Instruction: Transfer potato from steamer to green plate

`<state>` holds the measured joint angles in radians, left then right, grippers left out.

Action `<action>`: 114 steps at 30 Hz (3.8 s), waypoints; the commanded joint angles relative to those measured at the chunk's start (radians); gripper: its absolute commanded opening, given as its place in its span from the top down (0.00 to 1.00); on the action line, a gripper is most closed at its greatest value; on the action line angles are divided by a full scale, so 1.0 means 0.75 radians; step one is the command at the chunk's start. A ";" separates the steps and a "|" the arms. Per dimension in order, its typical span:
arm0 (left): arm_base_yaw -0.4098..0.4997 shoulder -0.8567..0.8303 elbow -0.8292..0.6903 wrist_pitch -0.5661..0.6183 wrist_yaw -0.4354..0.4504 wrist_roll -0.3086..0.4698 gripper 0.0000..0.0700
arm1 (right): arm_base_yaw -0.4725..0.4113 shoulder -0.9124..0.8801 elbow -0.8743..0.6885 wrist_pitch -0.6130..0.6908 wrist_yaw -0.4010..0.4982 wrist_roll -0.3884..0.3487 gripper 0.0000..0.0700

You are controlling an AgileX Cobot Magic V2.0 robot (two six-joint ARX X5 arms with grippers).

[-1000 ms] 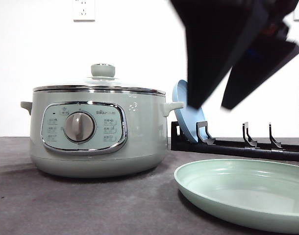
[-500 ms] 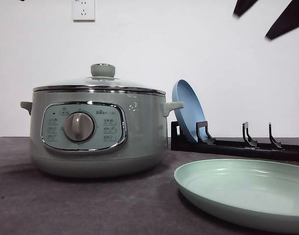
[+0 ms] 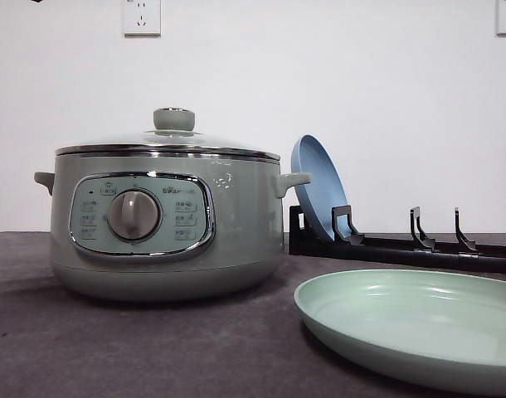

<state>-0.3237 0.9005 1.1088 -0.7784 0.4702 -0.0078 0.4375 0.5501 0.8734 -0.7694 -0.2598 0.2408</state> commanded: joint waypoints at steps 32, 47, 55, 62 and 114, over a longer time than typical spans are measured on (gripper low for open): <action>-0.006 0.308 0.384 -0.266 -0.216 -0.053 0.04 | 0.006 -0.126 -0.073 0.169 -0.002 0.114 0.31; -0.088 0.949 0.915 -0.479 -0.401 -0.060 0.04 | 0.006 -0.126 -0.073 0.183 0.002 0.115 0.31; -0.160 1.164 1.056 -0.439 -0.504 -0.032 0.04 | 0.006 -0.126 -0.073 0.183 0.002 0.115 0.32; -0.200 1.245 1.064 -0.398 -0.568 -0.005 0.04 | 0.006 -0.126 -0.073 0.178 0.002 0.117 0.31; -0.223 1.301 1.350 -0.562 -0.608 0.020 0.99 | 0.006 -0.126 -0.073 0.060 0.003 0.123 0.32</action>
<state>-0.4866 1.8725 2.0630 -1.2193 0.0086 0.0120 0.4375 0.4522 0.8078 -0.7304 -0.2586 0.3225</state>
